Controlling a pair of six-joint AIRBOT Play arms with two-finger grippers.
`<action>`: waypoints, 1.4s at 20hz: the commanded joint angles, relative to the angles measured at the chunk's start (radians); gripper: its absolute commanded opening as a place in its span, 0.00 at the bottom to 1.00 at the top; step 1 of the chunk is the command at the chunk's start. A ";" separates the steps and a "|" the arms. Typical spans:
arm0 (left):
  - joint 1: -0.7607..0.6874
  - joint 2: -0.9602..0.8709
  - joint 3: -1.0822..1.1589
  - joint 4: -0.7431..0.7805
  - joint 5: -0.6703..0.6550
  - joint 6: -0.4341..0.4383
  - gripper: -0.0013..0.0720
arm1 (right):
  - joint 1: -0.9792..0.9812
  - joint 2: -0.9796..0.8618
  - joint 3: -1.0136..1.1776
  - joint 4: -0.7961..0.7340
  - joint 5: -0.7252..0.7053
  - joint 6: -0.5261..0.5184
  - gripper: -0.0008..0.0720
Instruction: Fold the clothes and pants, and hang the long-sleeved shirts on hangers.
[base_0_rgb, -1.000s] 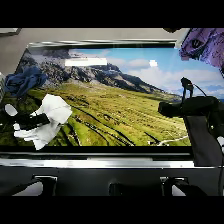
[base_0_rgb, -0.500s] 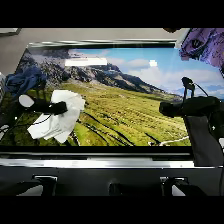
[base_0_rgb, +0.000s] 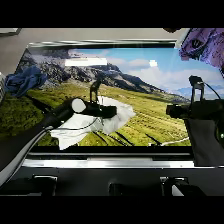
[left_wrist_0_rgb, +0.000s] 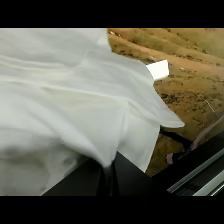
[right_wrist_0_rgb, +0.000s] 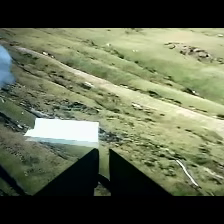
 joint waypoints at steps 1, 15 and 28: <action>-0.050 -0.102 0.010 -0.088 0.026 -0.024 0.34 | -0.001 0.006 0.000 -0.128 0.000 0.126 0.31; 0.898 0.206 0.009 0.235 -0.488 0.087 0.76 | 0.029 -0.463 0.000 0.587 0.019 -0.020 0.68; 1.027 0.203 -0.045 0.234 -0.519 0.094 0.76 | 0.160 -0.576 0.000 0.649 0.146 -0.043 0.19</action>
